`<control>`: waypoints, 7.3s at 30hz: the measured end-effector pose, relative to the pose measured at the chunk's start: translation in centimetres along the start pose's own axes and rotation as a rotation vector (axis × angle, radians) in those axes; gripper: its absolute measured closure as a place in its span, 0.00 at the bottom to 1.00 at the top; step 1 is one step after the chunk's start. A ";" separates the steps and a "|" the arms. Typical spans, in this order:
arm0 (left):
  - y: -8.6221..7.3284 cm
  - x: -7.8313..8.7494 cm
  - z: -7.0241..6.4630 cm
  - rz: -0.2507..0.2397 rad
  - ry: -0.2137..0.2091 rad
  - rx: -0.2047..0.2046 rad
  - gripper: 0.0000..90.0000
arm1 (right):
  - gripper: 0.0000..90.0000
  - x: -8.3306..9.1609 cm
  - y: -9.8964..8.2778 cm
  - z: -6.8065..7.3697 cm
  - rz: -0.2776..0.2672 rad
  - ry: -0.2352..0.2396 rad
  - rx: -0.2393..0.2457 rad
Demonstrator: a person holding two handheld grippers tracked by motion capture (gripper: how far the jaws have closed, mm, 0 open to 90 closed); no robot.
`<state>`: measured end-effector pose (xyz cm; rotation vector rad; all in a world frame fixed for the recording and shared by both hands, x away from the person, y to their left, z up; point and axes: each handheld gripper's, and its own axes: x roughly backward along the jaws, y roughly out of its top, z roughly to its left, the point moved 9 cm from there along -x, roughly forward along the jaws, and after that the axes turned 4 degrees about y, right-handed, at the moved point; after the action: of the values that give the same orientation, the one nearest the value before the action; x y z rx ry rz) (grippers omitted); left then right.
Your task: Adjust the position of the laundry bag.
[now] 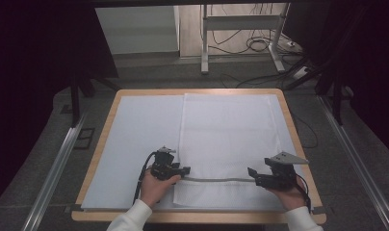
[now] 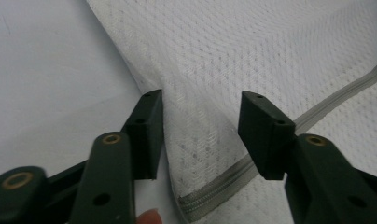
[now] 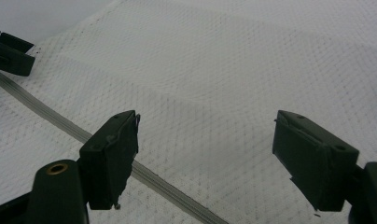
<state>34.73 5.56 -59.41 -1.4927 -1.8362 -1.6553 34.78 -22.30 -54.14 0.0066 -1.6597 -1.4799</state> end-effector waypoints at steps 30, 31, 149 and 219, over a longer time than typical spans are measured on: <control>0.1 0.1 0.8 -0.026 0.015 -0.027 0.99 | 0.26 1.6 1.4 -3.7 -0.040 -0.090 -0.081; 0.1 0.1 0.8 -0.026 0.015 -0.027 0.99 | 0.26 1.7 1.4 -3.9 -0.036 -0.093 -0.088; 0.7 2.3 2.0 -0.084 -0.023 -0.004 0.99 | 0.97 -0.7 -1.5 -9.7 0.263 -0.086 -0.187; -1.0 5.7 6.5 -0.108 0.013 0.071 0.99 | 0.97 -3.5 -0.2 -5.1 0.241 -0.034 -0.098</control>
<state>34.11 14.10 -57.83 -1.3745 -1.9785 -1.6244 39.85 -24.54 -56.87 -0.2647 -1.5529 -1.3810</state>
